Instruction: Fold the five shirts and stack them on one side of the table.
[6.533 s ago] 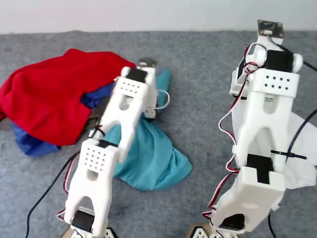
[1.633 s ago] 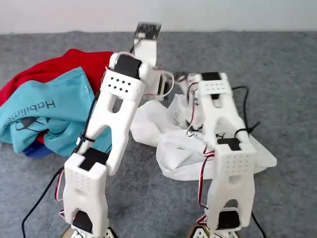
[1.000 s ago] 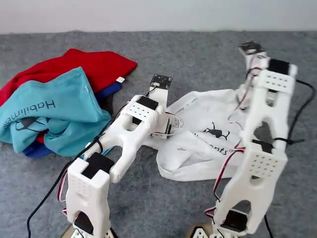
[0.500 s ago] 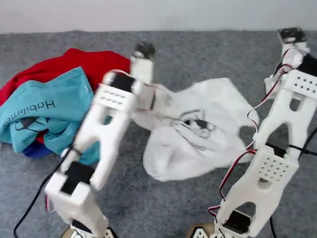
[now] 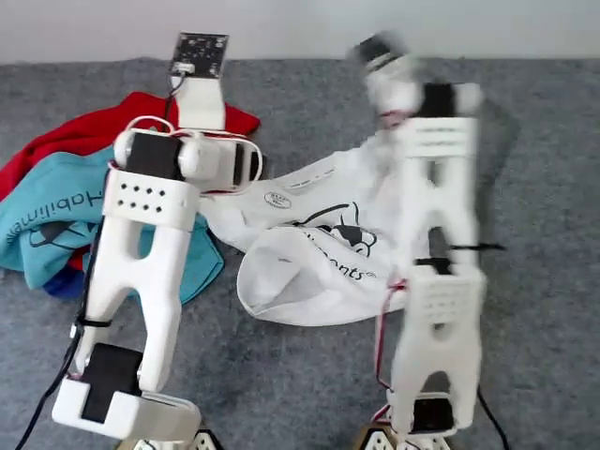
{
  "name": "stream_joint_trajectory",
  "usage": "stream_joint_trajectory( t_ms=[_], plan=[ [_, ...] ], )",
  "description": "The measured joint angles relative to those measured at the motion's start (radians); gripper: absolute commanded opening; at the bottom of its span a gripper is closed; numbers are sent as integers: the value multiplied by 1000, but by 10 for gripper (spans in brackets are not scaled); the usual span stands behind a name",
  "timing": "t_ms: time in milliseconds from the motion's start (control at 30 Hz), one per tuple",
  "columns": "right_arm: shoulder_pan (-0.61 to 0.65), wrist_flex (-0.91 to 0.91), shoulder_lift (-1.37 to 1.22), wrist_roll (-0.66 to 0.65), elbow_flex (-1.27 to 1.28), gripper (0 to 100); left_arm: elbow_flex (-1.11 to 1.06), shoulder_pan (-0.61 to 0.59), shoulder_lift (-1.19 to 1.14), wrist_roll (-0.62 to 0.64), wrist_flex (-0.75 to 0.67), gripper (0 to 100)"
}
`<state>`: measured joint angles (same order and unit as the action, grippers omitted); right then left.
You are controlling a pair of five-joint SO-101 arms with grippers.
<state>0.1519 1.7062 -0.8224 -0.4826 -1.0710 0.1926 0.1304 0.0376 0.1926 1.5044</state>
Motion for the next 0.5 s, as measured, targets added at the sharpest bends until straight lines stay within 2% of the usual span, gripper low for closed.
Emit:
stream_joint_trajectory(
  t_ms=[67, 100, 167, 233, 267, 333, 400, 500],
  plan=[
    [49, -31, -72, 0, 40, 422, 9, -34, 23, 0, 29, 272],
    [63, -40, -110, 0, 43, 374, 11, -52, 38, 0, 38, 272],
    [63, -49, -178, 0, 44, 222, 11, -97, 69, 0, 57, 272],
    [46, -52, -226, -14, 44, 29, 11, -140, 94, 0, 74, 272],
    [41, -52, -239, -31, 44, 0, 11, -152, 100, 0, 84, 272],
    [28, -28, -245, -61, 26, 60, 11, -157, 106, 0, 109, 272],
    [12, 38, -245, -74, -12, 0, 11, -147, 106, 0, 118, 272],
    [-21, 48, -242, -83, -20, 3, -34, -121, 114, 0, 106, 266]
  ],
)
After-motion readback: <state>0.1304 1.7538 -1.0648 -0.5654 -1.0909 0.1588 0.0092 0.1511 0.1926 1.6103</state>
